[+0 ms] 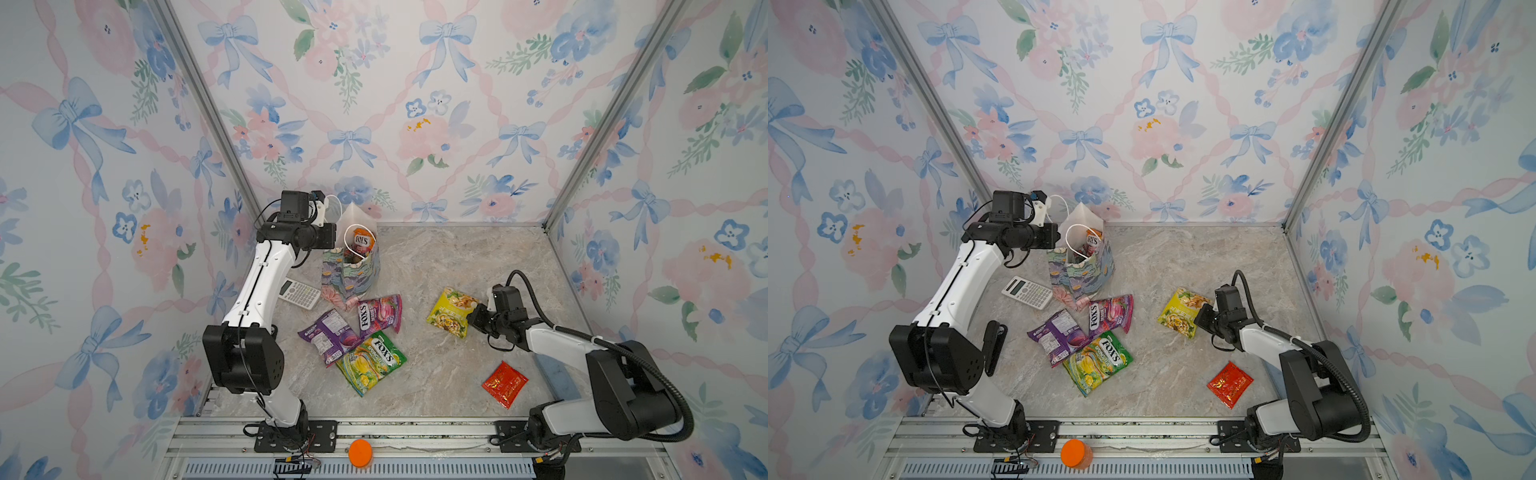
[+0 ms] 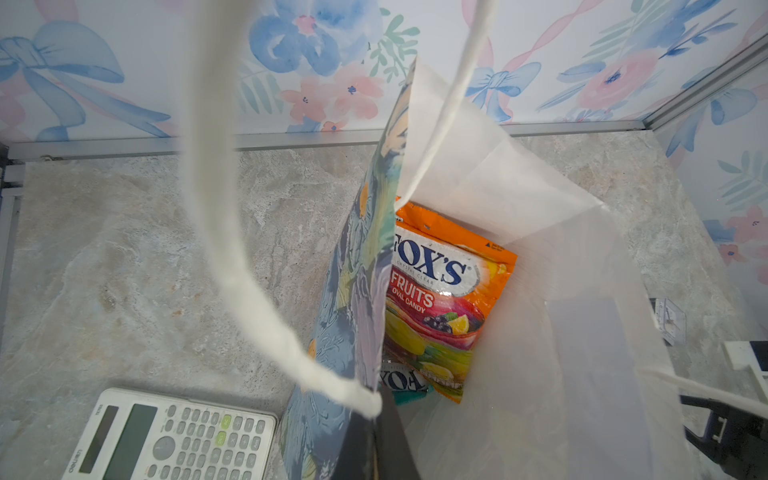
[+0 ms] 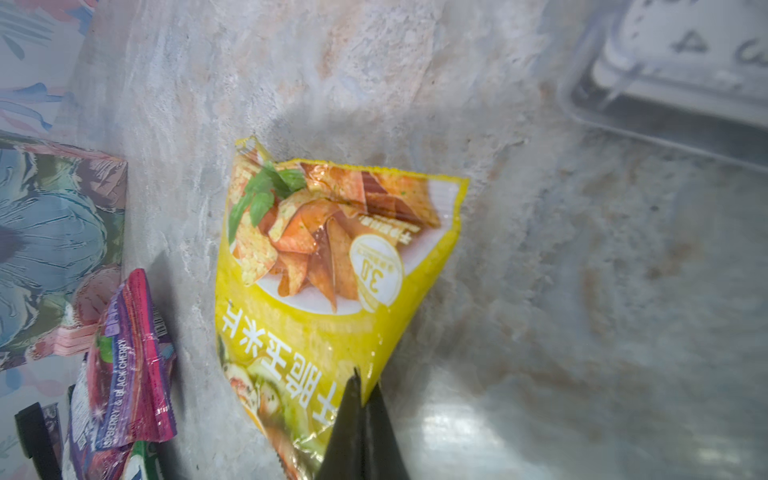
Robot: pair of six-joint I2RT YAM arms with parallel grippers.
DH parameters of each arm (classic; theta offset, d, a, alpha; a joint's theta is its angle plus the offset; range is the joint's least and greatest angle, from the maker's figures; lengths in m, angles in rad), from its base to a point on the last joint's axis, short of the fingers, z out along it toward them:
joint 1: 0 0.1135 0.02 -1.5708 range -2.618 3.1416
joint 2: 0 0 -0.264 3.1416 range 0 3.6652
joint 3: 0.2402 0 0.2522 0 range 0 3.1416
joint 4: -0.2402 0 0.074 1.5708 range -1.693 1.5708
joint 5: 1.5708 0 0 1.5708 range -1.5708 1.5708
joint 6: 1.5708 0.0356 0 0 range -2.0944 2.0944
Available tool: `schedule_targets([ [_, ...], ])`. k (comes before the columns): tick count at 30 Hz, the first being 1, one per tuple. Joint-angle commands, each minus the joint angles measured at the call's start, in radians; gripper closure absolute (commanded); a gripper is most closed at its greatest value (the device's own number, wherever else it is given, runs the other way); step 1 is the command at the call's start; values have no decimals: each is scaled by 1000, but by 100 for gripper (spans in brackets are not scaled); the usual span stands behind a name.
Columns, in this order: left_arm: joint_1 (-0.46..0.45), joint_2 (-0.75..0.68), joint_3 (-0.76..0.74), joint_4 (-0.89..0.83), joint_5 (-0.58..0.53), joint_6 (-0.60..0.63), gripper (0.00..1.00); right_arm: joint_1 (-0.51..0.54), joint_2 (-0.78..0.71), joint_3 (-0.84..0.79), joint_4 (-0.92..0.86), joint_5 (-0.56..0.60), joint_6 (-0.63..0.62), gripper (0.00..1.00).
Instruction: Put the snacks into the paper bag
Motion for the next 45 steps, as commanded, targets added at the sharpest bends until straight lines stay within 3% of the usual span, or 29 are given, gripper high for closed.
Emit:
schedule_targets([
  [1, 4, 0, -15, -16, -1, -9, 100, 18, -53, 35, -40, -9, 10, 100],
  [14, 4, -2, -14, -15, 2, -10, 100, 78, -159, 131, -131, 4, 10, 100],
  [29, 4, 1, -14, -15, 6, -10, 100, 138, -181, 240, -167, 15, -5, 100],
  [45, 4, -6, -16, -14, 18, -10, 100, 242, 2, 656, -187, 52, -109, 100],
])
